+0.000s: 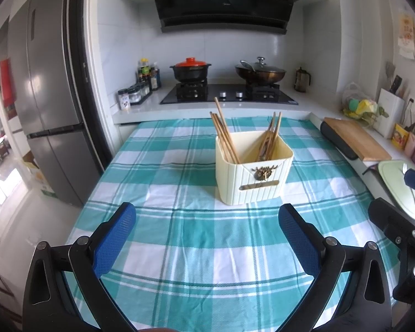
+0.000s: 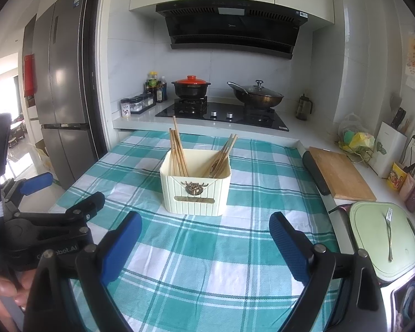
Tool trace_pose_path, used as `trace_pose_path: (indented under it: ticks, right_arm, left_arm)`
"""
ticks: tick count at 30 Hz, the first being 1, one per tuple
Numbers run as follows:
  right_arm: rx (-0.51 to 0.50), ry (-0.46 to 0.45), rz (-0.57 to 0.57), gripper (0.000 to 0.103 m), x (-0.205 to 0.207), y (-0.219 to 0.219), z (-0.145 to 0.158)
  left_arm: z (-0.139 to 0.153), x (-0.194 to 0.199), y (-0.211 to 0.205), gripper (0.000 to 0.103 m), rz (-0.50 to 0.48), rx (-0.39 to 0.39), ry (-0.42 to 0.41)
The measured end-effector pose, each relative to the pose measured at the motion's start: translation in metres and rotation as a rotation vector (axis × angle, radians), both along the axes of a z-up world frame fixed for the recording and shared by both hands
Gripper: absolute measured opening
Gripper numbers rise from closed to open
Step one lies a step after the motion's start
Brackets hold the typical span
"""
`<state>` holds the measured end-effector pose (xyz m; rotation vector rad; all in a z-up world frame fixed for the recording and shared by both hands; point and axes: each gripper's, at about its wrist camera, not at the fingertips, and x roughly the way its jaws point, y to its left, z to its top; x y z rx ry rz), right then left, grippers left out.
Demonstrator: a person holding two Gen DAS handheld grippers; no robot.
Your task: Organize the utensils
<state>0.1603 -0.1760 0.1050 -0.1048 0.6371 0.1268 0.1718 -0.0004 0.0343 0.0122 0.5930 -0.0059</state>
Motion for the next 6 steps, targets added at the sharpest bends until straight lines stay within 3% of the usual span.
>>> trace_pose_path:
  ticks: [6]
  right_arm:
    - [0.001,0.008,-0.011,0.095,0.0008,-0.0028,-0.0023]
  left_arm:
    - [0.0005,-0.0017,-0.0005,0.103,0.012,0.004,-0.009]
